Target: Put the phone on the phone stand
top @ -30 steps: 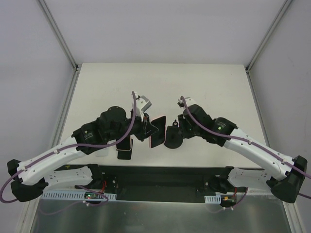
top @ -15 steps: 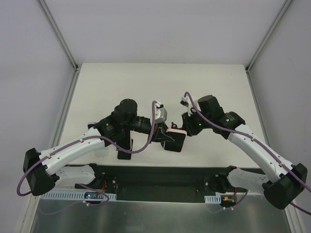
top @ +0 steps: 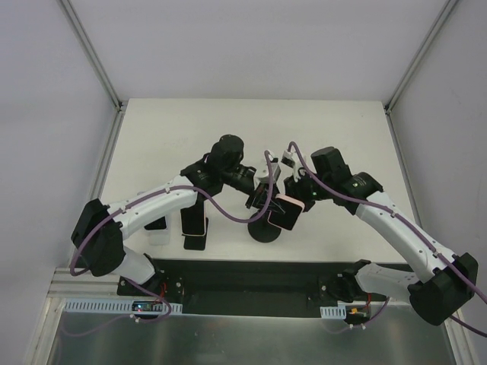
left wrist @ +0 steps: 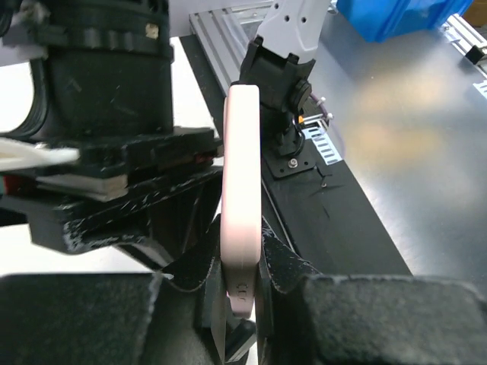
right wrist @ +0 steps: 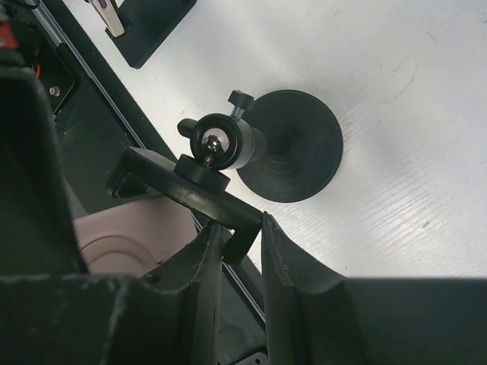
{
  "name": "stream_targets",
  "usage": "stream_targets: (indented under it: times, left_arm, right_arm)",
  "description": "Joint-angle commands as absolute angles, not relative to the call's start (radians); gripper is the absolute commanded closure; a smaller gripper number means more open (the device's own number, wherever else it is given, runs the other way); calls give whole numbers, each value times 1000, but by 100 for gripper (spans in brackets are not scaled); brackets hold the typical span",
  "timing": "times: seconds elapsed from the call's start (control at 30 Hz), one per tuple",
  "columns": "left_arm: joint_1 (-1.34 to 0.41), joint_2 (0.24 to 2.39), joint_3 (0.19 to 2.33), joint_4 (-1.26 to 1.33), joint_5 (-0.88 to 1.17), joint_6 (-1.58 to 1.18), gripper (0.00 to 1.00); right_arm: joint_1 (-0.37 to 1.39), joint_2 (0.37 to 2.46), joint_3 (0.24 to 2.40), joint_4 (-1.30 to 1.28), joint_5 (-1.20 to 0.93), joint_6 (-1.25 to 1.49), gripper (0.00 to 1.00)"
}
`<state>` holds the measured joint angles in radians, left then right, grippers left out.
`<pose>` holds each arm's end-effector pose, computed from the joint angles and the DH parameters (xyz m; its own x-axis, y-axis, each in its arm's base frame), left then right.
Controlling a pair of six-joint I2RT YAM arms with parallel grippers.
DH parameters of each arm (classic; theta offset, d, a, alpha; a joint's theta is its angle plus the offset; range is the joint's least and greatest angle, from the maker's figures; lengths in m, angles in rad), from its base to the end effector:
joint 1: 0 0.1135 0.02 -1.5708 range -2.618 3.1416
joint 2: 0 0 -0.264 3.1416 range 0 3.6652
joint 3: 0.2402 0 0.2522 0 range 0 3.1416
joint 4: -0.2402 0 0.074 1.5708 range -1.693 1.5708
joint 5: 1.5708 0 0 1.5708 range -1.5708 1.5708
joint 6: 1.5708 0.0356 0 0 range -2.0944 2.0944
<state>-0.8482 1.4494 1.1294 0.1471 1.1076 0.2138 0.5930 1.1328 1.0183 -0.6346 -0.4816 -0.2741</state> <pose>0.1930 -0.2671 0.3400 0.0836 0.0485 -0.9953 0.9212 -0.3846 0.0586 0.1861 0.1453 0.3123 -0.3334 -0.5140 -0.7903 -0.9004 0.4220 0.1054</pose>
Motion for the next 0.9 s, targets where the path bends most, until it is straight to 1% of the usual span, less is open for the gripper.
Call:
stream_targets:
  times: [0.0, 0.2, 0.33, 0.43, 0.53, 0.7, 0.73, 0.8, 0.87]
  left_arm:
    - [-828, 1459, 1200, 204, 1207, 282, 100]
    - [-792, 1499, 1198, 225, 1221, 249, 100]
    - [-761, 1473, 1164, 261, 1187, 212, 100]
    - [-752, 1430, 1128, 238, 1106, 222, 100]
    - [-744, 1361, 1053, 273, 990, 195, 100]
    - [-741, 1195, 888, 305, 679, 166, 100]
    - [-741, 1178, 873, 308, 660, 164, 100]
    - [-738, 1160, 833, 369, 667, 155, 100]
    - [-730, 1187, 854, 411, 817, 118, 100]
  right_arm:
    - [589, 1121, 1043, -595, -552, -272, 99]
    - [591, 1123, 1052, -595, -545, -271, 99]
    - [591, 1123, 1048, -598, -532, -272, 99]
    - [589, 1118, 1040, -595, -517, -270, 99]
    - [589, 1111, 1031, -586, -494, -259, 99]
    - [591, 1078, 993, -549, -446, -224, 99]
    - [589, 1071, 989, -535, -445, -219, 99]
    - [589, 1071, 977, -508, -468, -207, 99]
    - [589, 1086, 977, -491, -515, -203, 99]
